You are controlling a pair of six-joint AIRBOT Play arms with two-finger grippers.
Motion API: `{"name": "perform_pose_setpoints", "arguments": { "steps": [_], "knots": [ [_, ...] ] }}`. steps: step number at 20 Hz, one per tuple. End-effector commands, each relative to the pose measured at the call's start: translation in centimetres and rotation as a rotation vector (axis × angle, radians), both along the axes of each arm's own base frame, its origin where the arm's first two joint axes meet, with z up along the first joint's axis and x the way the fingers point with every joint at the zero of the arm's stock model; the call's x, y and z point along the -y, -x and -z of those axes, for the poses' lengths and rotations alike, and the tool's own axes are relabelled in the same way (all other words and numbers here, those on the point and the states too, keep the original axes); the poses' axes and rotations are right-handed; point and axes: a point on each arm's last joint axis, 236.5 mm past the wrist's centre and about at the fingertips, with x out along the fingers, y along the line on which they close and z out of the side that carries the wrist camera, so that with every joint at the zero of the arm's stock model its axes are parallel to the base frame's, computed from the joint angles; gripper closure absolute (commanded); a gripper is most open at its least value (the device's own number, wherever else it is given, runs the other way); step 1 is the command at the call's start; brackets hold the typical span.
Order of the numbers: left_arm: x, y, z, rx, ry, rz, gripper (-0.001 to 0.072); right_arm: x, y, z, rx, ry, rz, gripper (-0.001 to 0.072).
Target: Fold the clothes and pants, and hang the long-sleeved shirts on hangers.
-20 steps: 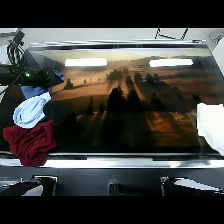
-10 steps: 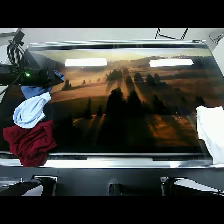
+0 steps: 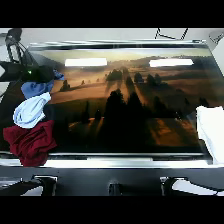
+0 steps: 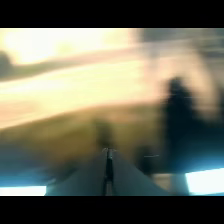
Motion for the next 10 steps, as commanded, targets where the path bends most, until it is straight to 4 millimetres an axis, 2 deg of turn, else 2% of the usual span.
{"name": "perform_pose_setpoints", "arguments": {
  "steps": [1, 2, 3, 4, 6, 8, 10],
  "knots": [
    [-5.7, 1.5, 4.3, -0.179, -0.233, -0.128, 0.0267, -15.4, -4.9, 3.2, -0.146, -0.062, -0.380, 0.0106],
    [-5.8, 3.3, 6.4, -0.296, -0.240, -0.123, -0.0010, -18.8, -4.1, 6.5, -0.278, -0.102, -0.464, 0.0560],
    [-6.0, 5.3, 8.1, -0.408, -0.279, -0.083, 0.0004, -21.4, -3.3, 9.4, -0.385, -0.122, -0.518, 0.0685],
    [-6.1, 7.0, 9.5, -0.488, -0.305, -0.038, 0.0005, -23.3, -2.9, 11.2, -0.440, -0.119, -0.557, 0.0687],
    [-5.7, 8.2, 10.6, -0.500, -0.297, 0.007, 0.0006, -25.8, -2.6, 13.4, -0.490, -0.142, -0.562, 0.0687],
    [-5.5, 7.6, 11.2, -0.444, -0.291, 0.008, 0.0006, -26.9, -2.5, 14.3, -0.508, -0.166, -0.529, 0.0684],
    [-5.4, 7.0, 11.7, -0.432, -0.290, 0.009, 0.0002, -26.9, -2.3, 14.5, -0.520, -0.195, -0.493, 0.0682]
  ]
}}
